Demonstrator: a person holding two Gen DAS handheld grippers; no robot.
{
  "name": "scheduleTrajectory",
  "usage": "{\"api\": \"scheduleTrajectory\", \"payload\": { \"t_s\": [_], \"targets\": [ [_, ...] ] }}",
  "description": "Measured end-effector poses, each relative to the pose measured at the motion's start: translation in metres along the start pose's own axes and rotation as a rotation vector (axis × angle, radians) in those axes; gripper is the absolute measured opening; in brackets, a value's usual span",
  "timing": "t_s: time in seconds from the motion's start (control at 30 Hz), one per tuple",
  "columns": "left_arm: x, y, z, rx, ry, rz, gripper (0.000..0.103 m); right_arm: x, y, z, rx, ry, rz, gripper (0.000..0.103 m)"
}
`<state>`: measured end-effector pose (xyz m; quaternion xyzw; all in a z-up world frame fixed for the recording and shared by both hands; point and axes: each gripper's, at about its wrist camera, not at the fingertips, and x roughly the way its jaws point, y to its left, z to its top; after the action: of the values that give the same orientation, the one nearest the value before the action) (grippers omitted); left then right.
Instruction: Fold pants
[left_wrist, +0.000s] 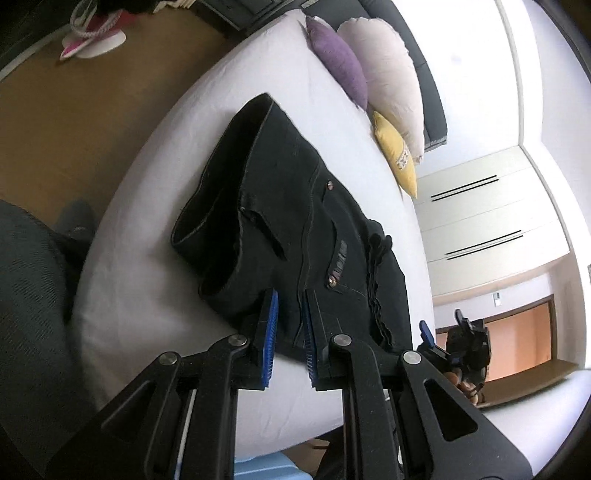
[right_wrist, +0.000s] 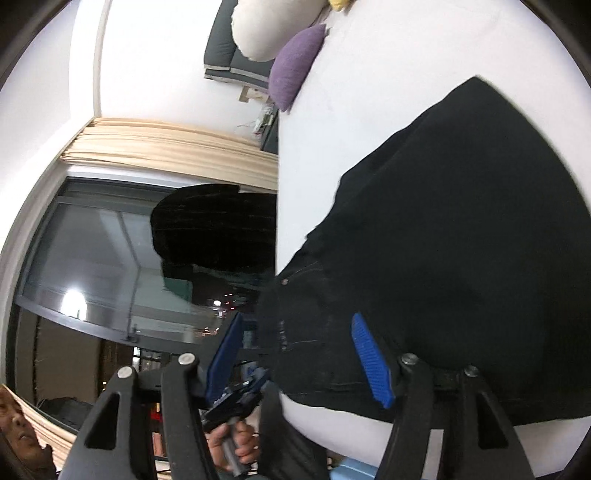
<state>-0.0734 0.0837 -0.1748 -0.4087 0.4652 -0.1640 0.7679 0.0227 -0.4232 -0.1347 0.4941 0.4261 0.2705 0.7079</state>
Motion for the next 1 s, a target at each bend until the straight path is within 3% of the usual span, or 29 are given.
{"api": "scheduleTrajectory", "payload": {
  "t_s": [0.4, 0.53, 0.63, 0.9, 1.0],
  "targets": [
    [0.035, 0.043, 0.022, -0.264, -0.043, -0.204, 0.013, 0.040, 0.011, -0.012, -0.014, 0.085, 0.029, 0.065],
    [0.039, 0.049, 0.031, -0.266, -0.066, -0.227, 0.011, 0.057, 0.022, -0.012, -0.046, 0.115, 0.031, 0.065],
    [0.033, 0.048, 0.031, -0.252, -0.086, -0.231, 0.002, 0.067, 0.028, -0.011, -0.055, 0.131, 0.026, 0.065],
    [0.008, 0.059, 0.037, -0.252, -0.139, -0.174, 0.002, 0.079, 0.031, -0.017, -0.065, 0.159, 0.011, 0.065],
    [-0.020, 0.062, 0.037, -0.216, -0.196, -0.094, 0.003, 0.077, 0.033, -0.019, -0.075, 0.167, 0.005, 0.065]
  ]
}}
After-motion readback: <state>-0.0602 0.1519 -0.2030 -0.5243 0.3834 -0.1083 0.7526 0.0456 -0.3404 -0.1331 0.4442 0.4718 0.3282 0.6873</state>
